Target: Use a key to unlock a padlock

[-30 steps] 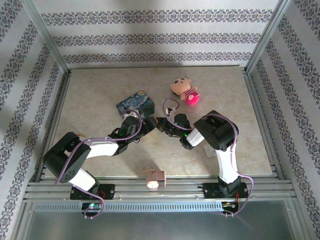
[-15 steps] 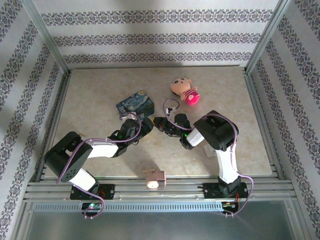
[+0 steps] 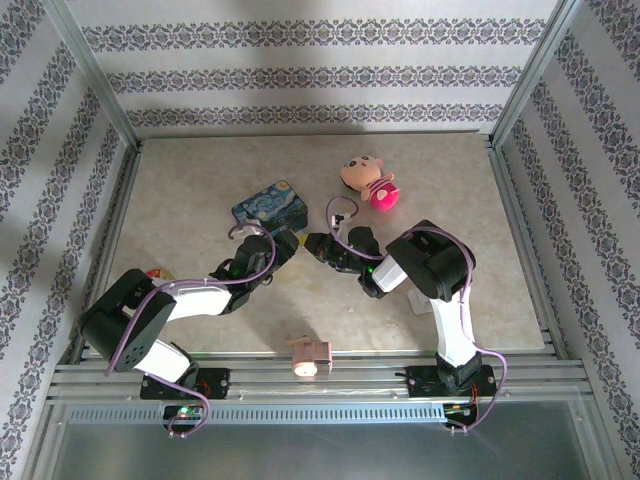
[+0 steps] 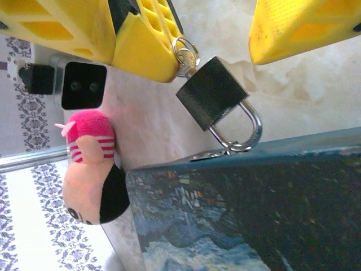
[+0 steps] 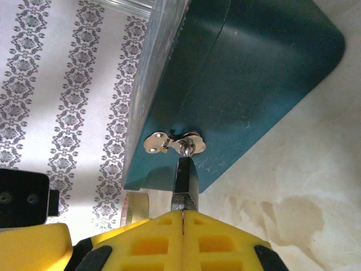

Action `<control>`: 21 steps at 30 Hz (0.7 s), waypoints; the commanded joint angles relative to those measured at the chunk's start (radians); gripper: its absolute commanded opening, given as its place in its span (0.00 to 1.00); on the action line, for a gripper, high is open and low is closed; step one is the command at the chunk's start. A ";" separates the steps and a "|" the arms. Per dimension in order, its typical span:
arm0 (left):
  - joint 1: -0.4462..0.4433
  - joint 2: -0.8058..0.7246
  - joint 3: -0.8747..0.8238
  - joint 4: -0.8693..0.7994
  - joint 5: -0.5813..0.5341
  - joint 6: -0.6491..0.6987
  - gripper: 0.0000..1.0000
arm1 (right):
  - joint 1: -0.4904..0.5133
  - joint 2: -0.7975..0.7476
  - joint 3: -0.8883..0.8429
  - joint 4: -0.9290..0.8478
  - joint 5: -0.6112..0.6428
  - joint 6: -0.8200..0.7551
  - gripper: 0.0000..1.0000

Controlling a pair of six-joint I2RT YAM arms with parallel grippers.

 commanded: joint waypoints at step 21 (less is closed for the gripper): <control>0.026 0.164 0.047 0.070 -0.021 -0.178 0.56 | 0.023 0.020 0.028 0.065 0.005 0.011 0.00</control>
